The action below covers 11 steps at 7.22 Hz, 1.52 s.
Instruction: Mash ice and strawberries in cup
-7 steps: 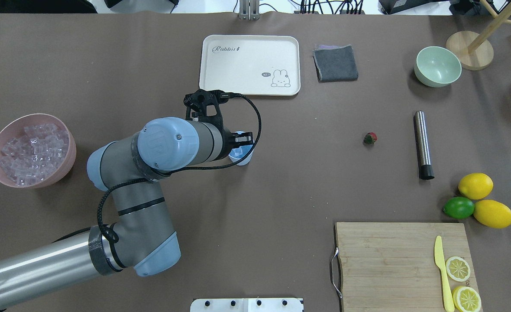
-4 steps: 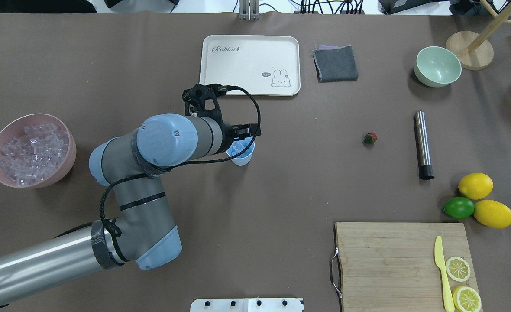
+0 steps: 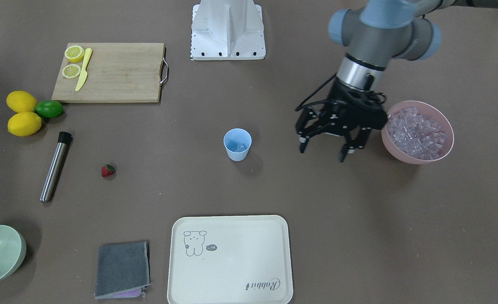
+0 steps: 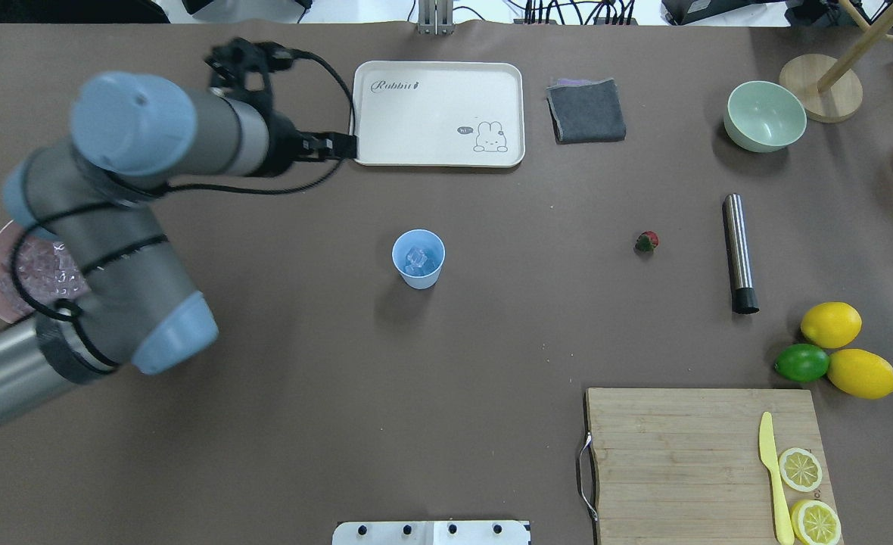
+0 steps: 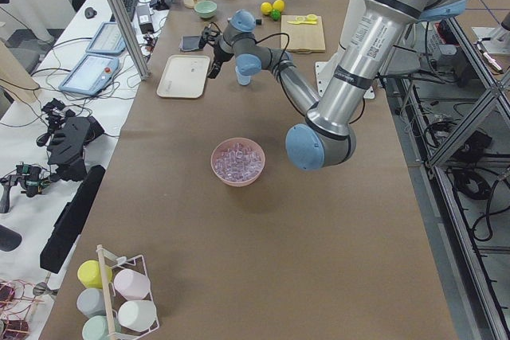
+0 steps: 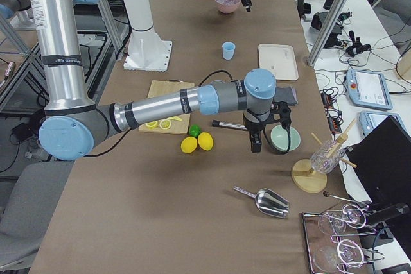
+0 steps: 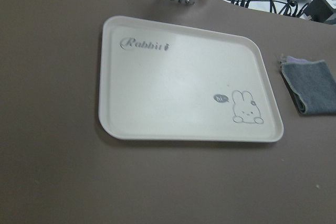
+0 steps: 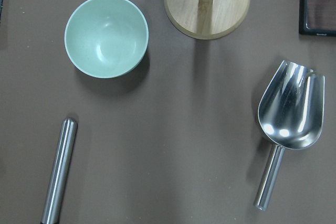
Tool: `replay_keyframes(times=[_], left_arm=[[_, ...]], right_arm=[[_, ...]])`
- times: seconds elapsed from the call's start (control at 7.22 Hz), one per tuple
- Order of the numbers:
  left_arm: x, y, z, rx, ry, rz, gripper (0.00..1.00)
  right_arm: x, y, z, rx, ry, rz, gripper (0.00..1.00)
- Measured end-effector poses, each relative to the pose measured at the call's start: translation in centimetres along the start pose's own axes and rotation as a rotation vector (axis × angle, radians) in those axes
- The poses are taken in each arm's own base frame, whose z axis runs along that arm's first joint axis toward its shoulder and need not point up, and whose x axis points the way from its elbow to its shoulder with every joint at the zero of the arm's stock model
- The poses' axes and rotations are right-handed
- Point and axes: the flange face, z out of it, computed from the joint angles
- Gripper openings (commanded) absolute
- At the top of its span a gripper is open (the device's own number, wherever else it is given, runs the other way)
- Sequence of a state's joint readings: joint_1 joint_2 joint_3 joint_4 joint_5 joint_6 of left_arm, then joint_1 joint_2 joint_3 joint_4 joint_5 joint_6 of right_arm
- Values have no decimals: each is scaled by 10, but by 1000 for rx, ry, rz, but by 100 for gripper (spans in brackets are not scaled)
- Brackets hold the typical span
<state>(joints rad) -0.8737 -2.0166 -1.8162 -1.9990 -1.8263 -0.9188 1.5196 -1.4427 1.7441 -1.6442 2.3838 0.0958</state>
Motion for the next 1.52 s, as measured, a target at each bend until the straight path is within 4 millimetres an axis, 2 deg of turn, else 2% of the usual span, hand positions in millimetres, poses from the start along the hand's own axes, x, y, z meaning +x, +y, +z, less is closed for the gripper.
replay_keyframes(times=[0.14,0.28,0.42,0.55,0.69,0.83,0.97,1.11,1.25,1.38,1.52], left_arm=[[-68,-23,-32,-4,-28,23,98],[-132,-36,-63,-9,-49,-8,98],[-196,-33,-89,-7,-86,-43,98],[-255,-17,-111,-9,-139,-43,98],[-309,6,-130,-25,-198,-19,98],[-357,35,-149,-53,-256,5,98],[-396,62,-164,-85,-299,35,98],[-422,77,-174,-109,-329,65,98],[-441,84,-177,-126,-349,70,98],[-454,89,-176,-140,-361,64,98],[-463,94,-175,-149,-367,57,98]], right_arm=[[-19,-6,8,-7,-1,-37,100],[-34,-7,20,-20,-17,-67,100],[-50,-7,29,-21,-51,-92,100],[-78,-8,39,-27,-80,-94,100],[-120,-10,51,-41,-94,-100,100],[-170,-14,66,-58,-100,-145,100],[-217,-17,86,-74,-90,-193,100],[-255,-18,105,-77,-59,-225,100],[-277,-17,123,-75,-24,-252,100],[-287,-16,146,-66,-1,-275,100],[-285,-20,174,-42,1,-283,100]])
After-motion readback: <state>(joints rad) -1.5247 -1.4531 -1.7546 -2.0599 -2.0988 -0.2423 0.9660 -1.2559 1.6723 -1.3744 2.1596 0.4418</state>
